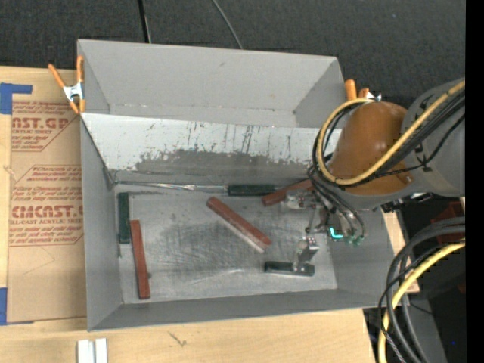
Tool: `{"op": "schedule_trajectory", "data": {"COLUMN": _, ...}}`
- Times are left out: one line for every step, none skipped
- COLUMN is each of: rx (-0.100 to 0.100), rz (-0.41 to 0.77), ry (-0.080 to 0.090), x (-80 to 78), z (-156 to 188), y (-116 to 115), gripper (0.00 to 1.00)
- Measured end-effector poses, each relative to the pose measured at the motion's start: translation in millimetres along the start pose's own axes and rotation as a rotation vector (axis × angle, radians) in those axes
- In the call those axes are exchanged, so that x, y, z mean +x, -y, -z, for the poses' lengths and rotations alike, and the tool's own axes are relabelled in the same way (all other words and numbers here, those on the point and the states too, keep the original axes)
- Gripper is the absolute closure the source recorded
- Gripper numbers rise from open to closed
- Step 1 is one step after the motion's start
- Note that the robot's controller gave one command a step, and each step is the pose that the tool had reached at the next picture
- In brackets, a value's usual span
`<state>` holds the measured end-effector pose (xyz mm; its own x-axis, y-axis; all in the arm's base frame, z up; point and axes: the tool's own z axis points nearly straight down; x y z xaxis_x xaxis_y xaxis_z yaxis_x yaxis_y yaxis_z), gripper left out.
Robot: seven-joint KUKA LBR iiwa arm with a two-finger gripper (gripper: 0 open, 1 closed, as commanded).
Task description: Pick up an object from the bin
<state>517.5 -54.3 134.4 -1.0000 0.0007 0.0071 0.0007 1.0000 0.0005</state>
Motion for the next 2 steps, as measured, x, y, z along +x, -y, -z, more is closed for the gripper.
{"op": "schedule_trajectory", "data": {"rx": 0.001, "rz": 0.001, "ry": 0.008, "x": -2.0, "z": 4, "y": 0, "gripper": 0.0}}
{"op": "schedule_trajectory", "data": {"rx": -0.001, "rz": -0.055, "ry": -0.003, "x": 17.0, "z": -63, "y": -1, "gripper": 1.0}}
